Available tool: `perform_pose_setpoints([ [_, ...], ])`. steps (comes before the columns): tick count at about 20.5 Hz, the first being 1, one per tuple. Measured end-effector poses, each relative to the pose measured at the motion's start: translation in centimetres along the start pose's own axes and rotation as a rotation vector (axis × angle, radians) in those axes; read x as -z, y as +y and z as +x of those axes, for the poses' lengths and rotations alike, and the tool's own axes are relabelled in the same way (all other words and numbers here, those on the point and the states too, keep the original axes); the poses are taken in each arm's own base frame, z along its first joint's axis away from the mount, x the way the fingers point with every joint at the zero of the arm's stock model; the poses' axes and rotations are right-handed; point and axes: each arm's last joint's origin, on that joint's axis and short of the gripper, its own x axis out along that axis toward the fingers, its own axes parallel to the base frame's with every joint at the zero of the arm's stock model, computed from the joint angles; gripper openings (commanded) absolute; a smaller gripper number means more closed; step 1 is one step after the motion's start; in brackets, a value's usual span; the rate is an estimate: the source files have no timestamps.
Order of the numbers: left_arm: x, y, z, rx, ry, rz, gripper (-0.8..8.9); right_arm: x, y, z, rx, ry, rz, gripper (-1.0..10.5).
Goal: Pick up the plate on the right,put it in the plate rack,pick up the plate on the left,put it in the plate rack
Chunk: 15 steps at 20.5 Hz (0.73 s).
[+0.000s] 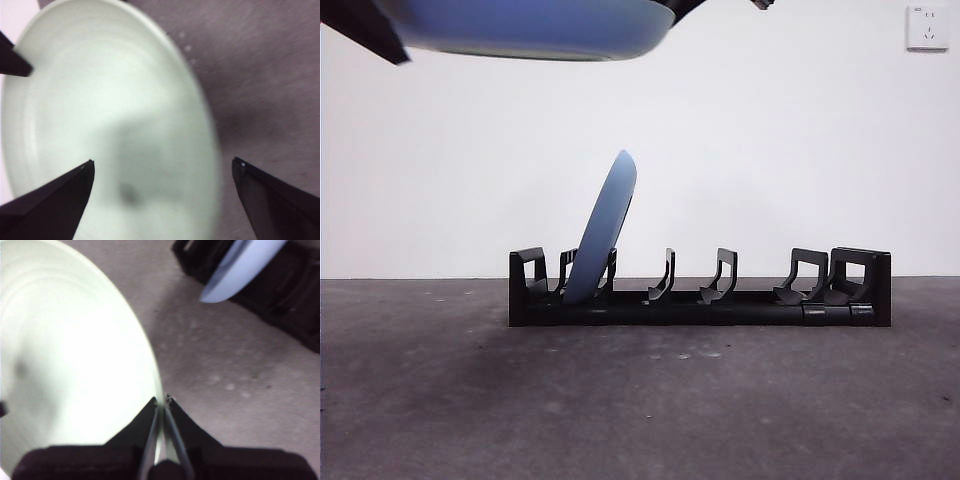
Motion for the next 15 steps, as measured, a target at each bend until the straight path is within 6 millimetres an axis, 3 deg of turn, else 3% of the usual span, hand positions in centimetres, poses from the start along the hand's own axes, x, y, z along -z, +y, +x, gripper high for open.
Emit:
perform_pose_setpoints([
  [4, -0.24, 0.26, 0.7, -0.03, 0.064, 0.009, 1.7, 0.0, 0.03, 0.0, -0.011, 0.001, 0.005, -0.1],
  [9, -0.24, 0.14, 0.83, -0.017, 0.075, 0.017, 1.29, -0.01, -0.07, -0.03, -0.008, 0.0, 0.012, -0.1],
  [12, -0.2, 0.07, 0.83, -0.01, 0.078, 0.021, -0.14, -0.03, -0.23, -0.07, 0.0, -0.002, 0.023, -0.1],
  [15, -0.25, 0.17, 0.75, -0.023, 0.072, 0.016, -0.08, -0.06, -0.46, -0.08, 0.02, -0.005, 0.043, -0.1],
])
